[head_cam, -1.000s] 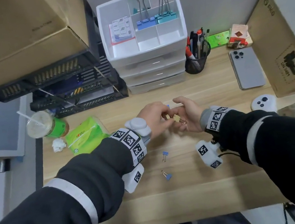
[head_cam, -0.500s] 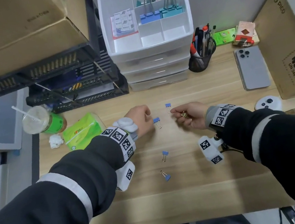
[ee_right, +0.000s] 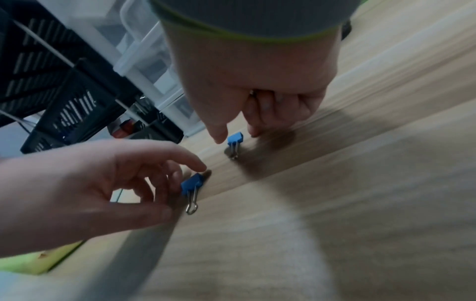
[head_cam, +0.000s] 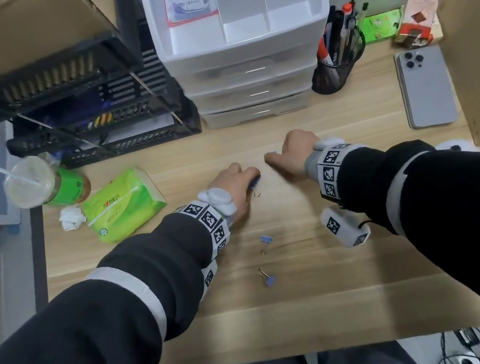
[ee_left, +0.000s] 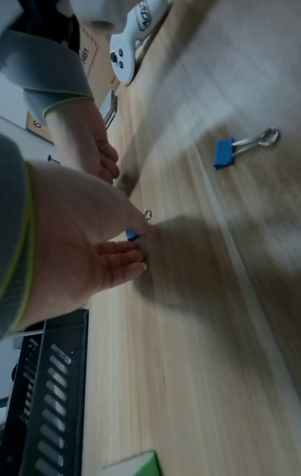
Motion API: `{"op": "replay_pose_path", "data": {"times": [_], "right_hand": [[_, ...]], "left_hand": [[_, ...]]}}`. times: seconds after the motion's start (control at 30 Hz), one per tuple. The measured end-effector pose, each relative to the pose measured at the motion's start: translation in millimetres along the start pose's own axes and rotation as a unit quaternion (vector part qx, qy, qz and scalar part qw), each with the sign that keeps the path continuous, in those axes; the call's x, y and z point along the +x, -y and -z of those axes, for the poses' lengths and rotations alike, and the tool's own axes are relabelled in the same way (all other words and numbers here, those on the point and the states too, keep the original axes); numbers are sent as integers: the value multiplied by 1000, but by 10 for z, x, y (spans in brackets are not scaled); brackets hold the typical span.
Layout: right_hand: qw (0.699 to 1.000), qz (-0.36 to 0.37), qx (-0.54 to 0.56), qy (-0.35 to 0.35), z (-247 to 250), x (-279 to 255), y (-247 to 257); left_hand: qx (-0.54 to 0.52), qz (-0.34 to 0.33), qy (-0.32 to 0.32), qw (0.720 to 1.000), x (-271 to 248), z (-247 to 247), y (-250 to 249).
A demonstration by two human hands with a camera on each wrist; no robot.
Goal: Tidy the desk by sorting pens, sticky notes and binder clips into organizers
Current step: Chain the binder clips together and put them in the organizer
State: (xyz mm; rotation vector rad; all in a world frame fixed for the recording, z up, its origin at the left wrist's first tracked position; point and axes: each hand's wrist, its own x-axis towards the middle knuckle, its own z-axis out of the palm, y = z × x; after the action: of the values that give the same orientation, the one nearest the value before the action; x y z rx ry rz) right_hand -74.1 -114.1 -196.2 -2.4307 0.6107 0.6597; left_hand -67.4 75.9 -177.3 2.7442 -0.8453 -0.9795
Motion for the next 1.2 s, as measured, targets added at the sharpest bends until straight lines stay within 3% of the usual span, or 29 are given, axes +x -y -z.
{"op": "replay_pose_path", "data": {"times": [0.17,0.3,0.47,0.53,0.63,0.77,0.83,0.93,1.03,1.2], "right_hand": [[998,0,-55,-6,55,-55,103],[999,0,-43,3,61,-90,145],[1000,-4,4,10,50,-170,64],[998,18,66,17,24,-230,50],[987,83,126,48,15,-376,99],[976,139,152,71,46,-567,229],[974,155,148,73,46,-647,308],[967,190,147,85,20,-795,438],[955,201,187,111,-21,-911,525],[961,154,220,63,-76,-990,479]], "left_hand": [[52,-21,17,998,41,16,35],[72,0,31,997,1,18,41],[-80,114,-15,990,-184,13,26],[-214,175,-17,961,-225,-3,28],[-443,213,30,870,-282,62,-25],[-528,238,68,813,-434,209,-67],[-578,260,95,768,-523,239,-56],[-638,250,105,721,-617,214,0],[-652,245,80,713,-660,170,41],[-612,246,40,750,-791,65,102]]}}
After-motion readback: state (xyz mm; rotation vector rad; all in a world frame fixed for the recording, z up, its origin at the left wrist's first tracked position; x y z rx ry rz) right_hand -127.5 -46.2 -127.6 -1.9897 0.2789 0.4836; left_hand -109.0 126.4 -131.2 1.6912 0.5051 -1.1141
